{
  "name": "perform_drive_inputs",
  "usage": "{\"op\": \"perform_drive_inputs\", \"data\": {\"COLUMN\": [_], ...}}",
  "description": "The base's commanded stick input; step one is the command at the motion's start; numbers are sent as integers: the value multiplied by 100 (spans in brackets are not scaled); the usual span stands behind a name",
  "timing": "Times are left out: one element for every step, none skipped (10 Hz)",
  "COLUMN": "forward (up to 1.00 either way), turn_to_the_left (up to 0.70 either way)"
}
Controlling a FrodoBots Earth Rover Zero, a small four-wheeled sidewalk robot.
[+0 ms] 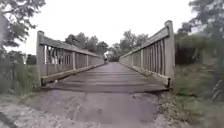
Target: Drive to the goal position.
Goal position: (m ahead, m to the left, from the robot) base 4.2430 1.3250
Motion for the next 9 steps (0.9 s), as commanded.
{"op": "perform_drive_inputs", "data": {"forward": [70,70,70,70,70,70,70,70,70], "turn_to_the_left": [0,0,0,0,0,0,0,0,-22]}}
